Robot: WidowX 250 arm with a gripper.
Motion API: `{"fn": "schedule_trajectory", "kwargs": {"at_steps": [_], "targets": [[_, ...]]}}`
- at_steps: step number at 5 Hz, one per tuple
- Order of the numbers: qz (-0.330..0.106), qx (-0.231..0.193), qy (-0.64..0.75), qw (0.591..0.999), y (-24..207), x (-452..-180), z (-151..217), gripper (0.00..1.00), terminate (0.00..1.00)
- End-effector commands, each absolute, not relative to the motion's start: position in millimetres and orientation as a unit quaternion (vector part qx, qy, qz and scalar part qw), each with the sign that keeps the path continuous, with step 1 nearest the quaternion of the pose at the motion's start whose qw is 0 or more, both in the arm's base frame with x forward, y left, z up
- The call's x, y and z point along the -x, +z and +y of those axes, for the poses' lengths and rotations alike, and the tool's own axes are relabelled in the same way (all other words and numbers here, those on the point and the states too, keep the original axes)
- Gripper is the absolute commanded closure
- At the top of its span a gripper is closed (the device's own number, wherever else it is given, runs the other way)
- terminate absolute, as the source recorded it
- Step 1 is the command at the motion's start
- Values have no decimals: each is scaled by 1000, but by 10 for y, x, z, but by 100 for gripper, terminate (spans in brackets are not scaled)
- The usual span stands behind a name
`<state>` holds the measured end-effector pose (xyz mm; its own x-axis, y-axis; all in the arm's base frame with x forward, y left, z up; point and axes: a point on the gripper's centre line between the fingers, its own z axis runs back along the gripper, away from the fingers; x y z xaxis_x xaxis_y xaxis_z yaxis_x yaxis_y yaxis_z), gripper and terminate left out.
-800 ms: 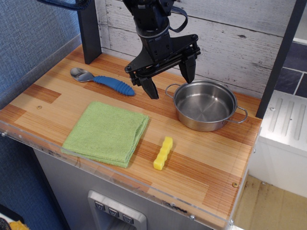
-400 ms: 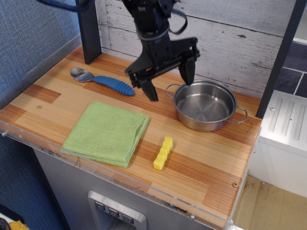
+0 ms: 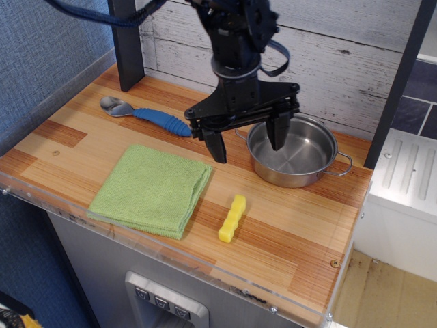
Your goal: Move the fry between the the spoon and the silver pot.
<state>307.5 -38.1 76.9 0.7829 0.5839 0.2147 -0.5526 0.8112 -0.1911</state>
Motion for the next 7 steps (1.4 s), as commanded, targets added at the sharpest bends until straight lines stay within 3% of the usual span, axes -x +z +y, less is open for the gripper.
{"fn": "schedule_trajectory", "kwargs": {"at_steps": [1, 3, 7], "targets": [[-146, 37, 243, 958, 756, -2935, -613, 0, 0], [-108, -3, 214, 971, 502, -2760, -562, 0, 0], [-76, -29, 184, 980, 111, -2751, -511, 0, 0]]}}
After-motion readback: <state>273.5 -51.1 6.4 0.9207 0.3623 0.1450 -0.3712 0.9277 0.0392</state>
